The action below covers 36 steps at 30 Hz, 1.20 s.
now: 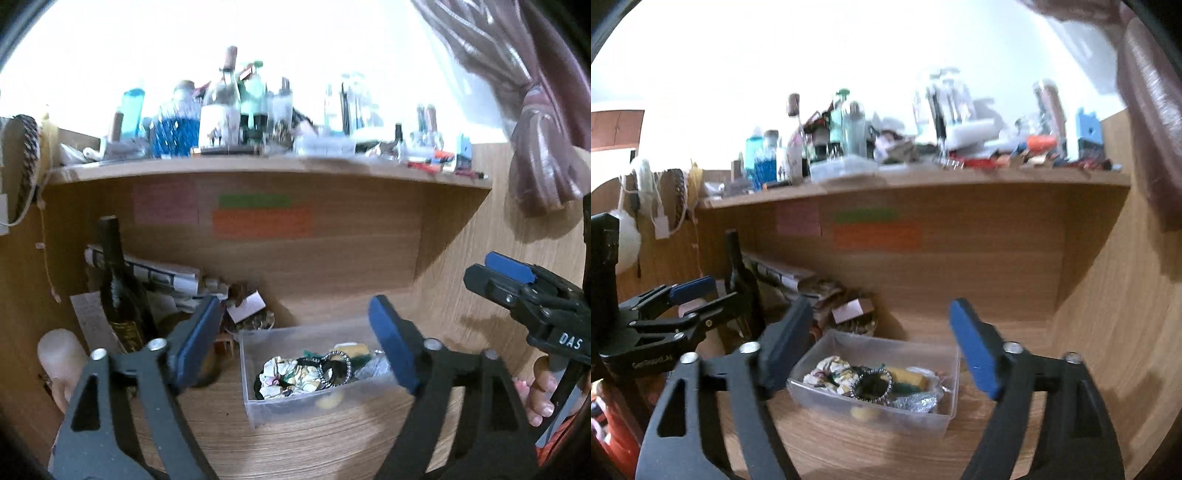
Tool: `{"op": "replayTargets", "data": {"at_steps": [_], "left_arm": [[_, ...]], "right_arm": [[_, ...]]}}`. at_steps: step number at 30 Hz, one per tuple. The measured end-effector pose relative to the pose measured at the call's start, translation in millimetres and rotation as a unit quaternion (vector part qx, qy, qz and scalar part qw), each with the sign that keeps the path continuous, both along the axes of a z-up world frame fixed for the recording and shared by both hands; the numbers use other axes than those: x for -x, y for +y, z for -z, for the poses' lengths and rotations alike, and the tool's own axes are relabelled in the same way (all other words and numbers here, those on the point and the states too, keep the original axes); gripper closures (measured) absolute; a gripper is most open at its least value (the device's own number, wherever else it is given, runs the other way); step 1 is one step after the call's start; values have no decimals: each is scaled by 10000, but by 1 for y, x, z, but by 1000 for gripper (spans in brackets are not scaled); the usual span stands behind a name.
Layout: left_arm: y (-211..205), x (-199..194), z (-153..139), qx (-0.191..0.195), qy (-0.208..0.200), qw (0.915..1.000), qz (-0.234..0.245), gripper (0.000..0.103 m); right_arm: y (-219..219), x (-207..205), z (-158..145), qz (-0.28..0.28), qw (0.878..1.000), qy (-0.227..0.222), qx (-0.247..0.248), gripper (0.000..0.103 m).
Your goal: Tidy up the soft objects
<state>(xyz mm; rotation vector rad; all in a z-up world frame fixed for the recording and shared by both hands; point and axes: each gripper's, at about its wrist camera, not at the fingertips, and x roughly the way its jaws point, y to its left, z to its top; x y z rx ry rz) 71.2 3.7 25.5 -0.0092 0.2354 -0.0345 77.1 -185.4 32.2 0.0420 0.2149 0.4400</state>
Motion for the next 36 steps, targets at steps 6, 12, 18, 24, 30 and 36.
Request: {"op": "replayTargets", "data": {"at_steps": [6, 12, 18, 24, 30, 36], "left_arm": [[-4, 26, -8, -97, -401, 9991, -92, 3], [-5, 41, -12, -65, -533, 9985, -107, 1], [-4, 42, -10, -47, -535, 9985, -87, 0], [-5, 42, -8, -83, -547, 9984, -67, 0], [-7, 42, -8, -96, -549, 9984, -68, 0], [-6, 42, -7, -73, -531, 9986, -13, 0]], "right_arm": [[-3, 18, -5, 70, 9997, -221, -88, 10], [-6, 36, -8, 189, 9985, -498, -106, 0], [-6, 42, -8, 184, 9984, -518, -102, 0], [-5, 43, -7, 195, 9984, -517, -96, 0], [-5, 43, -7, 211, 9984, -523, -86, 0], [-5, 44, -6, 228, 9984, -515, -86, 0]]}}
